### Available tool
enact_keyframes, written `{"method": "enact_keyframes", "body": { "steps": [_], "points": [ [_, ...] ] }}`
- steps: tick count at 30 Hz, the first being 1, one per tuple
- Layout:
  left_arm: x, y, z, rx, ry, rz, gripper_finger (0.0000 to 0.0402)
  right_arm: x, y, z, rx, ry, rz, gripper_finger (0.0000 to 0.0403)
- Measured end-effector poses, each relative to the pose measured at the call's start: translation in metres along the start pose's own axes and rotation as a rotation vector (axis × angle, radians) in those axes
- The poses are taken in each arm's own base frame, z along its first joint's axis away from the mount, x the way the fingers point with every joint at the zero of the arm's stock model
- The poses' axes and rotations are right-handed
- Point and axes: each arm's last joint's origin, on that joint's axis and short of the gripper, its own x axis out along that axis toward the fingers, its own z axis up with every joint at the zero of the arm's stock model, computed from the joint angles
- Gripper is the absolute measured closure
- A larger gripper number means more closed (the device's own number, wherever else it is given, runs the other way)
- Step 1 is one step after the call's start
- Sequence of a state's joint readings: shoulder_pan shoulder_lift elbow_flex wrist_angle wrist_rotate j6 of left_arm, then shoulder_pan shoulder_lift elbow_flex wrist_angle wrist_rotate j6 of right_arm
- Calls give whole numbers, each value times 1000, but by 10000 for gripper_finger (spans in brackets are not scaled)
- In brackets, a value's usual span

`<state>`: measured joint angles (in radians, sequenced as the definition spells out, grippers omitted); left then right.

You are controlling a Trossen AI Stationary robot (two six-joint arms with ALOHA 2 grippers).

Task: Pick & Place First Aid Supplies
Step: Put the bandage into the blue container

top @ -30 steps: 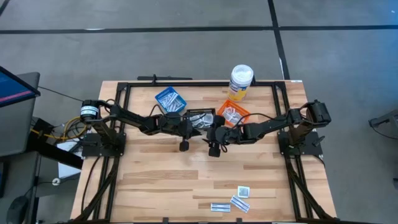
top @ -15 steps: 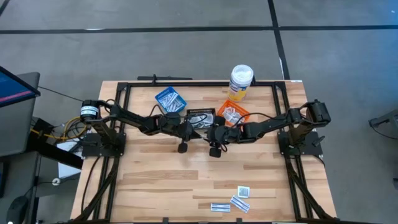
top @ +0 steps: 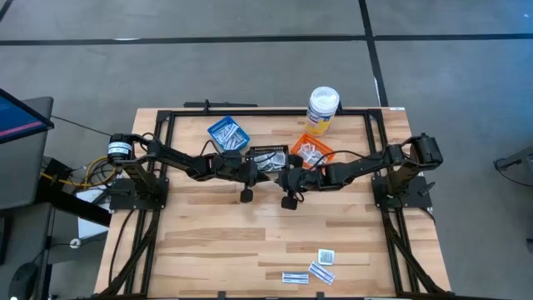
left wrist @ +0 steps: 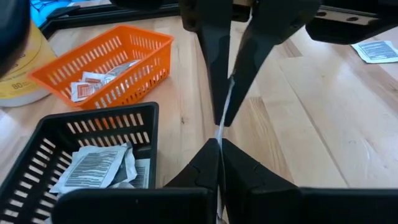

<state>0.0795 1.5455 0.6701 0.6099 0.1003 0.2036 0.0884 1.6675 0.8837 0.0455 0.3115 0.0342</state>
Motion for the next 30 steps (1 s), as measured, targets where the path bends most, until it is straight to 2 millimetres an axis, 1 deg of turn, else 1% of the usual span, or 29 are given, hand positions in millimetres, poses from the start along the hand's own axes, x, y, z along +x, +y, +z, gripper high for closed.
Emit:
{"method": "enact_keyframes", "body": {
  "steps": [4,9,12,15,24,27,30],
  "points": [
    [0,0,0,-1,0,3,394,0,0,-3,3,31,-1,392],
    [0,0,0,-1,1,3,394,0,0,-7,3,64,-6,401],
    [0,0,0,-1,1,3,393,0,-1,-7,24,66,-14,396],
    [0,0,0,-1,0,4,395,0,-1,-7,23,66,-36,379],
    [0,0,-2,-4,24,3,393,0,-2,-7,74,64,-61,306],
    [-4,1,-5,-3,98,79,395,0,-2,-7,92,63,-61,287],
    [-16,8,0,0,161,206,392,0,-2,-7,116,62,-62,271]
  ]
}}
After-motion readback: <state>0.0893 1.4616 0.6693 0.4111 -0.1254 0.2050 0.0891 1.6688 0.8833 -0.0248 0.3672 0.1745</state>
